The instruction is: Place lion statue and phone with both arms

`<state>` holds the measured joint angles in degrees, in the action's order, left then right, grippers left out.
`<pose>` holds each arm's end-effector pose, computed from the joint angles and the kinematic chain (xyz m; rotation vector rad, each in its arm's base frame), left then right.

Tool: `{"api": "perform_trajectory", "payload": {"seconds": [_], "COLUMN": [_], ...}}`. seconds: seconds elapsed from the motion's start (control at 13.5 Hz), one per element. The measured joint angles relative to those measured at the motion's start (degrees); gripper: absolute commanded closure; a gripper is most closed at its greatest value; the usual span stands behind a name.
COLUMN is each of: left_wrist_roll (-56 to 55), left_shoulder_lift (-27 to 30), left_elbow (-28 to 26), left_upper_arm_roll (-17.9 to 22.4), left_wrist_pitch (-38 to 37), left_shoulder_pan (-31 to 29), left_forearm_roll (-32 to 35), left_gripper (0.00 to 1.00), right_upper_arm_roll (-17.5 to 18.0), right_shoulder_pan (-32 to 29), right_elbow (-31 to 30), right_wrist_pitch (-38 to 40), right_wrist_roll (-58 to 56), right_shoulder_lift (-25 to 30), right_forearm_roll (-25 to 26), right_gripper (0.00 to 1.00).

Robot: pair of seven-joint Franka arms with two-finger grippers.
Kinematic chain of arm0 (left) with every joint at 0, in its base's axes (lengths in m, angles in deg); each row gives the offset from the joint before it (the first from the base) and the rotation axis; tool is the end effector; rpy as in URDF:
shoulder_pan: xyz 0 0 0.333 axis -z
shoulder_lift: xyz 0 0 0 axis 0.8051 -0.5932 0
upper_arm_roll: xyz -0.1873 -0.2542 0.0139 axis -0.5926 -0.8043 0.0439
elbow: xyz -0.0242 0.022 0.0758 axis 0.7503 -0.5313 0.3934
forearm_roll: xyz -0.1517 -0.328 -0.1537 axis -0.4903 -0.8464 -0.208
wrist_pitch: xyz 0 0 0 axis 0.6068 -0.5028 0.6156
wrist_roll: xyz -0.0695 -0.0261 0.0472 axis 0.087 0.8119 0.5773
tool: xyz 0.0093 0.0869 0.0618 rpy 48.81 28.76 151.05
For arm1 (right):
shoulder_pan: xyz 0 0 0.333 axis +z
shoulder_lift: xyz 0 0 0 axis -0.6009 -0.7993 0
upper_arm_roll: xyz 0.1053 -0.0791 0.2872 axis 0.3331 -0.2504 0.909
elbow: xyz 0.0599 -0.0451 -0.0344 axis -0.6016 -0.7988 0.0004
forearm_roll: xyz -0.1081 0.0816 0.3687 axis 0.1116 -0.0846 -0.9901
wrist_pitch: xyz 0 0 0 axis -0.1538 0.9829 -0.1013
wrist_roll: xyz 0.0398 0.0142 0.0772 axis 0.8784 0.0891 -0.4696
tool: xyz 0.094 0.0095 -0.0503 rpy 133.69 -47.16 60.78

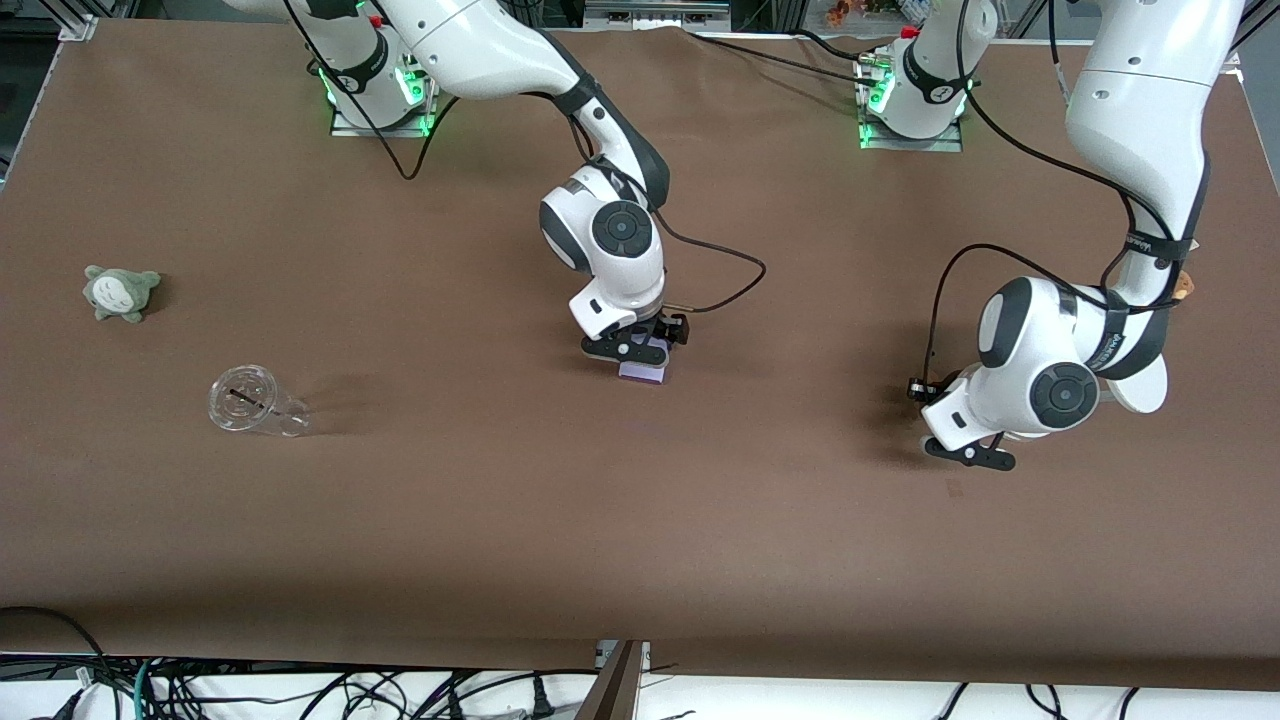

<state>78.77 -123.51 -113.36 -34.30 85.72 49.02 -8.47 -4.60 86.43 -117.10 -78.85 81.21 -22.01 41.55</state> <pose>0.6415 -0.0567 0.2140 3.0911 -0.2944 -0.4165 0.5062 0.5200 0.2007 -3.0707 0.2871 -0.0730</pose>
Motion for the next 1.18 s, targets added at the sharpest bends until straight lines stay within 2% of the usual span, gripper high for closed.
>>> {"api": "perform_trajectory", "payload": {"seconds": [0.07,0.15,0.22,0.59,0.96,1.03,1.11,1.18], "left_wrist_roll": [0.0,0.0,0.0,0.0,0.0,0.0,0.0,0.0], "left_shoulder_lift": [0.0,0.0,0.0,0.6,7.5,9.3,11.3,13.3], "left_elbow": [-0.1,-0.4,-0.7,-0.9,0.8,1.0,1.2,1.4], "left_upper_arm_roll": [-0.2,-0.4,-0.4,-0.4,-0.7,-0.8,-0.9,-0.9], "left_wrist_pitch": [0.0,0.0,0.2,0.3,-4.9,-5.2,-5.3,-5.4], "left_shoulder_pan": [0.0,0.0,0.0,-0.2,-0.2,-0.2,-0.2,-0.2], "left_forearm_roll": [0.0,0.0,0.0,0.0,0.0,0.0,0.0,0.0], "left_gripper": [0.87,0.61,0.01,0.00,0.00,0.00,0.00,0.00], "right_upper_arm_roll": [0.0,0.0,0.0,-0.1,-0.1,-0.1,-0.1,-0.1], "right_shoulder_pan": [0.0,0.0,0.0,0.0,0.5,0.6,0.6,0.7], "right_elbow": [0.0,0.0,0.1,0.3,0.3,0.3,0.3,0.4], "right_wrist_pitch": [-0.7,-1.7,-2.6,-4.1,-5.3,-5.6,-5.6,-5.6], "right_wrist_roll": [0.0,0.0,0.0,0.0,0.0,0.0,0.0,0.0], "right_shoulder_lift": [-0.5,-1.0,-1.4,-2.0,-3.2,-3.4,-3.5,-3.5], "right_forearm_roll": [0.0,0.0,0.0,0.0,0.0,0.1,0.5,0.8], "right_gripper": [0.00,0.00,0.00,0.00,0.02,0.23,0.55,0.63]}}
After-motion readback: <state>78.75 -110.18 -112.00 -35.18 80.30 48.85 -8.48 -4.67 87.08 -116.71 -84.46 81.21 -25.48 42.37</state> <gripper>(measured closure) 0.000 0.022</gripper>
